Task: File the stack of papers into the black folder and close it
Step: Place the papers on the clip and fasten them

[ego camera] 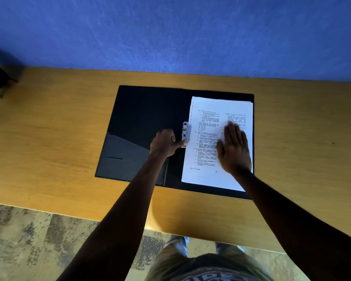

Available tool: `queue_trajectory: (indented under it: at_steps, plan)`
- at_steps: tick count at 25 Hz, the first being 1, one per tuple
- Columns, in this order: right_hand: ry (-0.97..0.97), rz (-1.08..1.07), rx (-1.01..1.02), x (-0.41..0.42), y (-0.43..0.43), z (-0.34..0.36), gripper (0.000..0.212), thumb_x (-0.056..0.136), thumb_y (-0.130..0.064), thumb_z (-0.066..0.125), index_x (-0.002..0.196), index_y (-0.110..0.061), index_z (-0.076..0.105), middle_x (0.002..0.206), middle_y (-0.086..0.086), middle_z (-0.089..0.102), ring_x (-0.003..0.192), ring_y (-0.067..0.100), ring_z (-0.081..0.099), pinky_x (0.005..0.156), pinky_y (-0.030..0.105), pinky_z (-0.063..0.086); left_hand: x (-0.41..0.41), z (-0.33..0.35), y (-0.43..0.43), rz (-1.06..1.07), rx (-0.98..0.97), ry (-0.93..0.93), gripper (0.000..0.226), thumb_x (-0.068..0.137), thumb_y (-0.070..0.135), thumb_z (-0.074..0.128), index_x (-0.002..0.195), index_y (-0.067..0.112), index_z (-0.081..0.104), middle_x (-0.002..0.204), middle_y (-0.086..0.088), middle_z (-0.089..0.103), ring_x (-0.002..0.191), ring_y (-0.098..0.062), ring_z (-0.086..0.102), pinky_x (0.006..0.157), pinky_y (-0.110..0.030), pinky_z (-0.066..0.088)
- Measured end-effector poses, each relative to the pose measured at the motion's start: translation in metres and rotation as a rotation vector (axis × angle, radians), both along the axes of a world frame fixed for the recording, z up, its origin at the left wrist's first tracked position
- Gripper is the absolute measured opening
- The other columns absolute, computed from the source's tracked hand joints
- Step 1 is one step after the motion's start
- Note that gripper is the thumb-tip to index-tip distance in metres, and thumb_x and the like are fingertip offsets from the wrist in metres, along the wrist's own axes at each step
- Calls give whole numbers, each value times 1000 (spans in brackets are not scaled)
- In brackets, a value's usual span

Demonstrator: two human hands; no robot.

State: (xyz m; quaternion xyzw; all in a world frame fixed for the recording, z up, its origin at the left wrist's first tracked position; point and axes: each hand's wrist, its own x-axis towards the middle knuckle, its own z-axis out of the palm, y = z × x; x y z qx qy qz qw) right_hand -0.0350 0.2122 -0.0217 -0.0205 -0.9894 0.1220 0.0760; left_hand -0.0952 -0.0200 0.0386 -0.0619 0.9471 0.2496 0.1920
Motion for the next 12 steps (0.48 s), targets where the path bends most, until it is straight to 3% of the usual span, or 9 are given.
queue_trajectory:
  at_steps: [3,6,9,12]
  plan:
    - [3,-2,-17,0,-1,2,57,103,-32,38,147,4,36,157,21,33,147,35,29,121,47,24,5,1,-2,24,69,15,38,75,49,77,82,14,62,93,-7,67,88,-24,63,65,-32,43]
    - [-13,10,-28,0,0,4,59,102,-34,36,147,4,37,157,22,33,147,36,29,121,48,25,9,9,-17,60,62,146,37,82,45,71,95,11,65,106,-12,64,102,-29,60,82,-41,52]
    - [-23,25,-52,-1,0,6,57,102,-31,42,147,4,37,156,21,33,147,35,29,121,48,25,16,11,-57,141,-201,285,49,90,49,58,117,9,58,124,-19,54,117,-36,50,96,-48,42]
    - [-25,17,-137,-5,3,16,49,96,-19,56,138,6,49,152,23,41,143,37,37,117,48,32,28,9,-105,331,-415,122,67,93,52,52,136,2,43,138,-25,43,128,-43,41,103,-52,35]
